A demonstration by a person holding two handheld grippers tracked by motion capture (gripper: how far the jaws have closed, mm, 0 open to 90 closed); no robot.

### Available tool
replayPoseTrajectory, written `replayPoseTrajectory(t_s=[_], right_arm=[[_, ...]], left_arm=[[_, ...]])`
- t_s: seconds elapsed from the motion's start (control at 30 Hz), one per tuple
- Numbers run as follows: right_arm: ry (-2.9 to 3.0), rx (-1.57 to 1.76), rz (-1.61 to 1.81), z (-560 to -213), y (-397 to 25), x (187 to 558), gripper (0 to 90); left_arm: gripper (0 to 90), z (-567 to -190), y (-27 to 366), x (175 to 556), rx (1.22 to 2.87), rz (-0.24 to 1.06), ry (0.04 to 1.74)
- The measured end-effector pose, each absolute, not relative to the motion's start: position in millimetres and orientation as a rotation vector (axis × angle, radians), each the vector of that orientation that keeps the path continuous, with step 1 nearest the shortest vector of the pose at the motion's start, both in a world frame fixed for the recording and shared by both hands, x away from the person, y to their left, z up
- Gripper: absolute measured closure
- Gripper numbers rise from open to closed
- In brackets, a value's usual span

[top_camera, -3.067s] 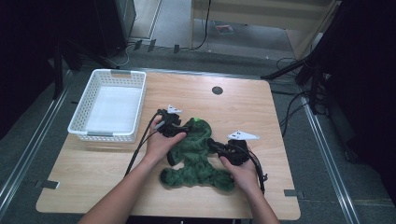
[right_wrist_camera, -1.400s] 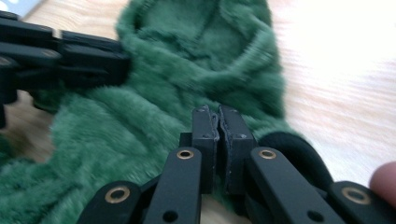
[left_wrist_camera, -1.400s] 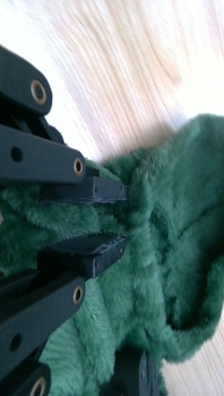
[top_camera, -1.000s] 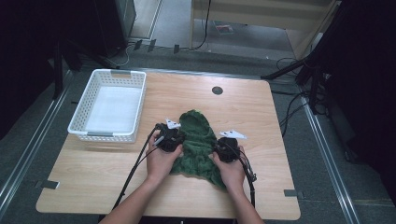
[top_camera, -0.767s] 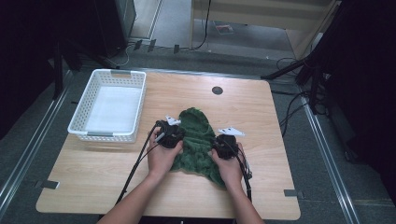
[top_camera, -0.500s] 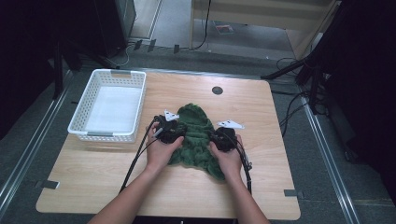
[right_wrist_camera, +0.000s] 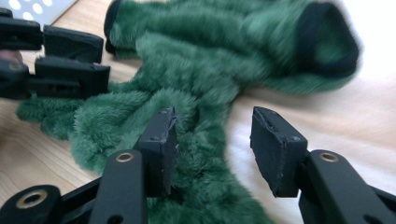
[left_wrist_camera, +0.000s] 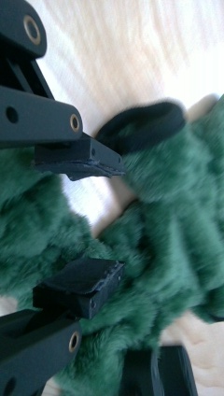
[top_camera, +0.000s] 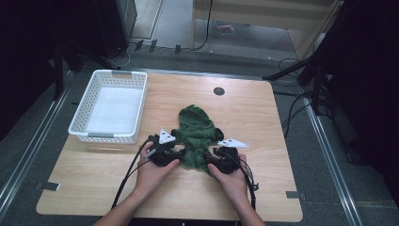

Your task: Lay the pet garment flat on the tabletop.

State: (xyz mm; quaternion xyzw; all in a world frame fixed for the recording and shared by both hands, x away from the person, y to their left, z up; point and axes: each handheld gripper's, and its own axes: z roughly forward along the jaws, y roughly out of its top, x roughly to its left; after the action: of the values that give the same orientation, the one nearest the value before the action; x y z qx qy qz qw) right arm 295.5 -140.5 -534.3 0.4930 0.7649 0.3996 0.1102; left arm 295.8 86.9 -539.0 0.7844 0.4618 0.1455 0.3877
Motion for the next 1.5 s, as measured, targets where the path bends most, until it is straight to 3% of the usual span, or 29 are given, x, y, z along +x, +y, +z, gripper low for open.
replayPoseTrajectory(t_s=[0.1,0.13,0.17,0.2,0.27,0.57,0.63,0.7,0.73,0.77,0.83,0.93,1.07,1.2,1.3,1.33,1.37,1.43,1.5], right_arm=[[2.231,1.464,1.115,-541.0,-135.3,296.4,55.5],[2.228,1.459,1.125,-543.1,-133.8,296.9,61.8],[2.238,1.438,1.121,-543.1,-132.8,296.6,69.3],[2.236,1.378,1.086,-542.3,-130.7,295.0,79.7],[2.231,1.342,1.052,-541.5,-131.7,294.4,82.6],[2.251,1.338,1.035,-534.3,-163.9,291.7,84.3],[2.290,1.351,1.063,-542.0,-164.0,291.7,82.7],[2.305,1.303,1.178,-538.9,-160.4,290.5,62.7],[2.305,1.303,1.178,-538.9,-160.4,290.5,62.7],[2.283,1.290,1.205,-535.2,-159.7,288.2,55.1],[2.250,1.271,1.276,-525.7,-164.3,282.3,49.7],[2.207,1.268,1.345,-513.7,-182.6,263.3,47.4],[2.218,1.284,1.308,-519.9,-196.4,246.2,46.7],[2.278,1.313,1.215,-538.8,-202.7,233.9,49.4],[2.266,1.322,1.159,-544.2,-200.4,233.9,74.2],[2.266,1.322,1.159,-544.2,-200.4,233.9,74.2],[2.268,1.308,1.145,-543.3,-198.8,234.5,80.4],[2.248,1.309,1.103,-540.6,-201.3,237.0,87.4],[2.226,1.343,1.100,-540.2,-209.3,238.9,88.6]], left_arm=[[52.4,-542.9,81.7,293.4,2.040,0.389,1.154],[56.5,-544.9,80.6,292.6,2.054,0.387,1.146],[61.9,-545.6,80.4,291.5,2.055,0.392,1.132],[77.4,-545.2,80.1,289.3,2.073,0.392,1.097],[84.8,-544.3,80.9,288.6,2.091,0.410,1.081],[87.7,-543.2,108.0,277.1,2.102,0.392,1.072],[86.1,-545.5,110.6,276.3,2.072,0.327,1.040],[64.6,-545.9,111.9,274.3,2.041,0.326,1.034],[64.6,-544.6,113.4,273.1,2.016,0.324,1.045],[56.1,-542.3,116.7,272.0,1.992,0.315,1.050],[47.6,-537.3,126.1,269.3,1.942,0.313,1.067],[43.4,-532.9,142.8,262.1,1.871,0.293,1.080],[43.3,-537.5,156.6,250.6,1.893,0.271,1.110],[49.7,-548.8,155.1,245.8,1.956,0.243,1.138],[79.5,-548.2,150.5,243.0,1.998,0.263,1.108],[79.5,-547.4,149.5,241.9,2.008,0.278,1.102],[85.7,-547.0,149.6,241.5,2.012,0.291,1.098],[88.8,-545.8,155.6,242.4,2.013,0.267,1.104],[89.2,-545.8,166.1,242.1,2.015,0.269,1.113]])
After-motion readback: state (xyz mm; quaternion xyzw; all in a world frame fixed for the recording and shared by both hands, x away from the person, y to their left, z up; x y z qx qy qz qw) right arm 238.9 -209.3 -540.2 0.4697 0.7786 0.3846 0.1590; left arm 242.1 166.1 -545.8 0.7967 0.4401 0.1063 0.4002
